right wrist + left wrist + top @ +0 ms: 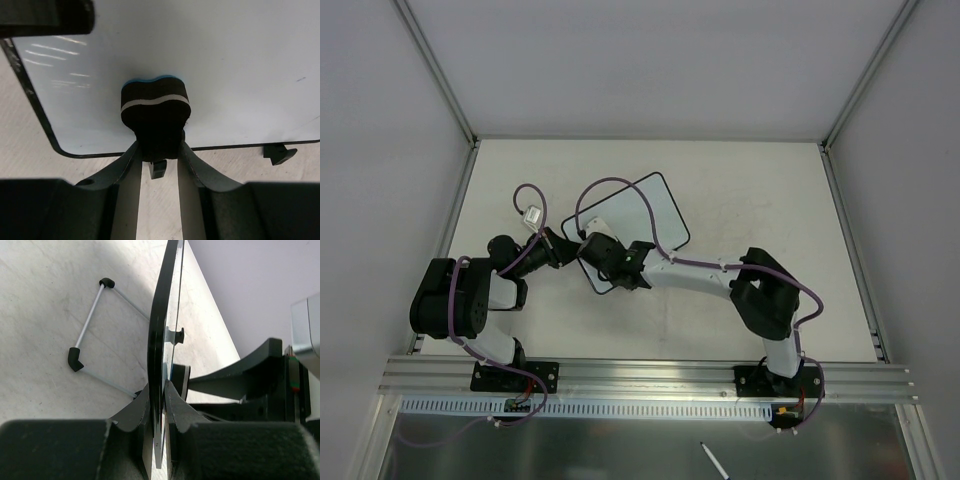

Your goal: Erase the whiteboard

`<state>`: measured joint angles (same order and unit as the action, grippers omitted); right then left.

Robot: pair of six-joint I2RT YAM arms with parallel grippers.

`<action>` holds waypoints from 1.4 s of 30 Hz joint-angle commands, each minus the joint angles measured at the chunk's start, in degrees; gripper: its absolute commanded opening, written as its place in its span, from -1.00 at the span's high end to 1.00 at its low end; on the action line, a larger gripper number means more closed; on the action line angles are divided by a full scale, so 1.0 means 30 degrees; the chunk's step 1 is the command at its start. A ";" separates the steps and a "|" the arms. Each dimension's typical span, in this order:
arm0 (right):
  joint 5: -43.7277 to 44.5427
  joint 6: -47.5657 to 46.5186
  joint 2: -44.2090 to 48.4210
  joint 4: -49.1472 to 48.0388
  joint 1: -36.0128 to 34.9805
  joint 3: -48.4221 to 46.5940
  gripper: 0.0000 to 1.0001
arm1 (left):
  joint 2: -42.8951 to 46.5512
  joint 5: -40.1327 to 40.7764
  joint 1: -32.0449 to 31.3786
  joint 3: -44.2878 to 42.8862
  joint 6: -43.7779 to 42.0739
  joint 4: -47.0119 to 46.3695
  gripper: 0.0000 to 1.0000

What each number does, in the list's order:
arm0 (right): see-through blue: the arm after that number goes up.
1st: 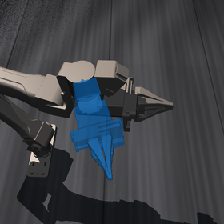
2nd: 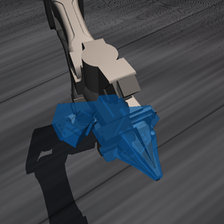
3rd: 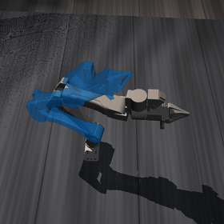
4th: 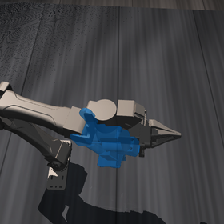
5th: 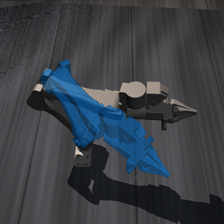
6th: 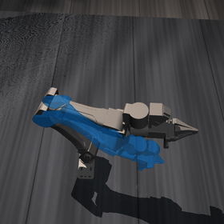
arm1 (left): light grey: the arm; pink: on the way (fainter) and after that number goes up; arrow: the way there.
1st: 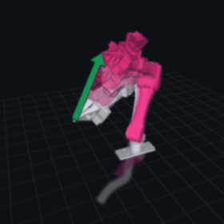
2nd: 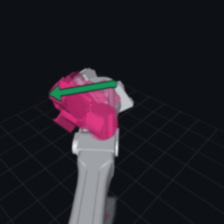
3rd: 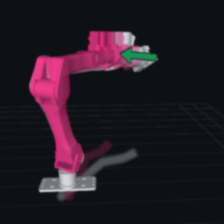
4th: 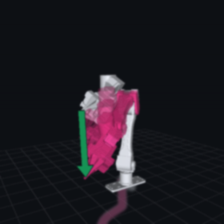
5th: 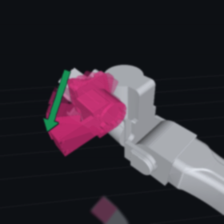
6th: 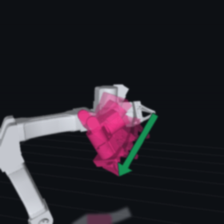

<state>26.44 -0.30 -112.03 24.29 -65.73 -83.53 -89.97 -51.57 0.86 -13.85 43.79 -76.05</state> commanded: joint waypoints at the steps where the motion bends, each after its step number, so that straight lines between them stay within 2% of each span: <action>1: -0.3655 0.0245 -0.1446 -0.1828 -0.1056 -0.0663 1.00 | 0.0284 -0.0095 -0.0054 0.0133 -0.1032 -0.4298 1.00; 13: -0.3304 0.0274 -0.1154 -0.1770 -0.0590 -0.0635 1.00 | 0.0284 -0.0095 -0.0082 0.0133 -0.1003 -0.4327 1.00; 26: -0.4182 0.0274 0.0515 -0.1653 0.2952 -0.0049 1.00 | 0.0255 -0.0095 -0.0054 0.0133 -0.1003 -0.4327 1.00; 42: -0.4856 -0.0253 0.1014 -0.1362 0.7319 0.0070 1.00 | 0.0284 -0.0124 -0.0083 0.0162 -0.1032 -0.4328 1.00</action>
<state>4.91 0.05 -109.36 24.71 -48.88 -83.77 -89.95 -50.06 0.78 -13.85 43.64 -76.05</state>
